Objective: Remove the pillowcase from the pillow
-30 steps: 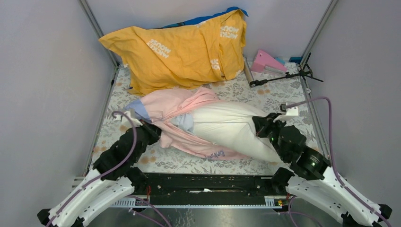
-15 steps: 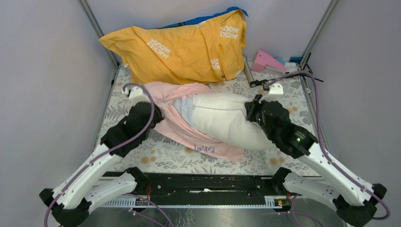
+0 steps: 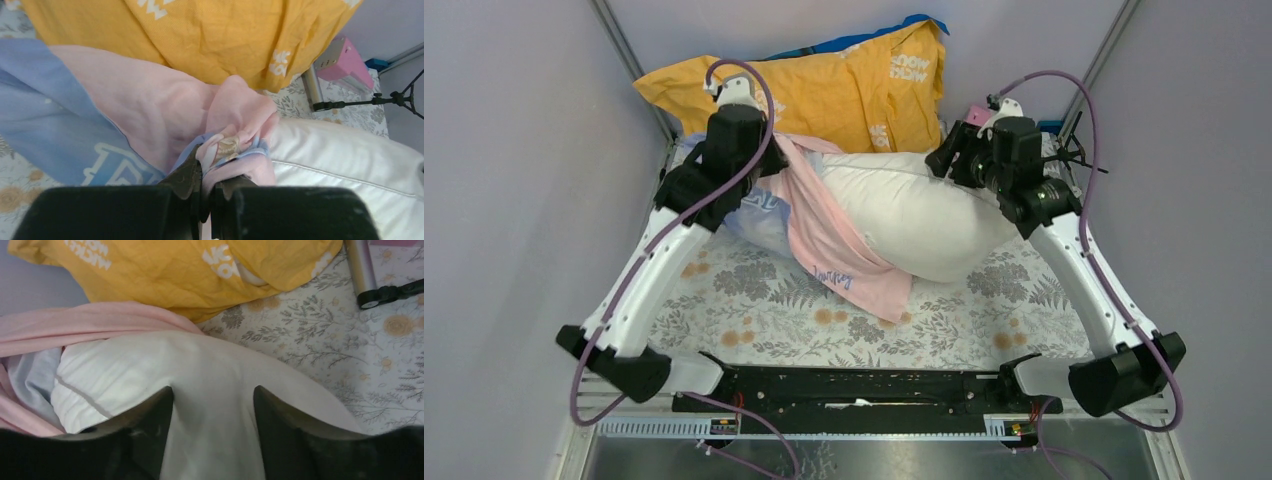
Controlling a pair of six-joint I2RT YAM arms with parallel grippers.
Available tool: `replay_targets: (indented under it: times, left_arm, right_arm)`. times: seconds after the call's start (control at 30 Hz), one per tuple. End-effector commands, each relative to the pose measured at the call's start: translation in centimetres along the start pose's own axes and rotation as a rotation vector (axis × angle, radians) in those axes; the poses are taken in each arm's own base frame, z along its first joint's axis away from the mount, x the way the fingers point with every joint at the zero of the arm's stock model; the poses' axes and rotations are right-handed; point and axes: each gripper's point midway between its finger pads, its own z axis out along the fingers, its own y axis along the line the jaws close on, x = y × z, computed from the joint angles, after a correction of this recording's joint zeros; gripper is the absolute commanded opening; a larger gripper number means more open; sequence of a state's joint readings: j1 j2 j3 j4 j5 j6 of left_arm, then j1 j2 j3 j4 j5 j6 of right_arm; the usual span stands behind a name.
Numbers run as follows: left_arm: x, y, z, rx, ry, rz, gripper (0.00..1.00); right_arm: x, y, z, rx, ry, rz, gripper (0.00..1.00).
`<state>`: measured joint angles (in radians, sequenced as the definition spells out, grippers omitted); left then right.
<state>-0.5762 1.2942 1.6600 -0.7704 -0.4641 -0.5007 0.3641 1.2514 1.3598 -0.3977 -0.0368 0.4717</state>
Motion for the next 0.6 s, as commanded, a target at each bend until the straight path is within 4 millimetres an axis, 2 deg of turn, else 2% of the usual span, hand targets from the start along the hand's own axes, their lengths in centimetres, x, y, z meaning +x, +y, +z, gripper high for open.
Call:
replay_targets:
  times: [0.0,0.07,0.17,0.23,0.33,0.4,0.47,0.57]
  left_arm:
    - [-4.8,-1.3,3.3,0.140,-0.051,-0.099,0.00]
    - [-4.3,-1.7,5.4,0.141,-0.049,-0.093,0.00]
    - [-2.8,-2.1,8.3,0.142,-0.006,-0.093,0.00]
    - [-1.5,-2.4,9.9,0.154,0.021,-0.097,0.00]
    - [-0.4,-2.2,11.6,0.146,0.028,-0.094,0.00]
    - [0.3,-1.5,12.5,0.120,0.035,-0.087,0.00]
    - [1.0,-0.8,13.3,0.097,0.040,-0.076,0.00]
    - [1.7,-0.3,13.9,0.073,0.049,-0.071,0.00]
  right_arm:
    - [-3.3,2.2,0.0,-0.113,-0.035,-0.042,0.81]
    - [-3.5,3.4,-0.6,-0.171,-0.039,-0.064,0.88]
    - [-3.6,5.6,-2.9,-0.250,-0.086,-0.166,0.93]
    - [-2.8,6.8,-3.8,-0.248,-0.091,-0.281,0.97]
    - [-0.7,7.8,-3.9,-0.249,-0.052,-0.391,1.00]
    - [0.9,7.6,-3.3,-0.238,-0.025,-0.416,1.00]
    - [2.3,6.4,-2.1,-0.184,-0.001,-0.432,1.00]
    - [4.3,2.9,0.3,-0.025,0.048,-0.463,1.00]
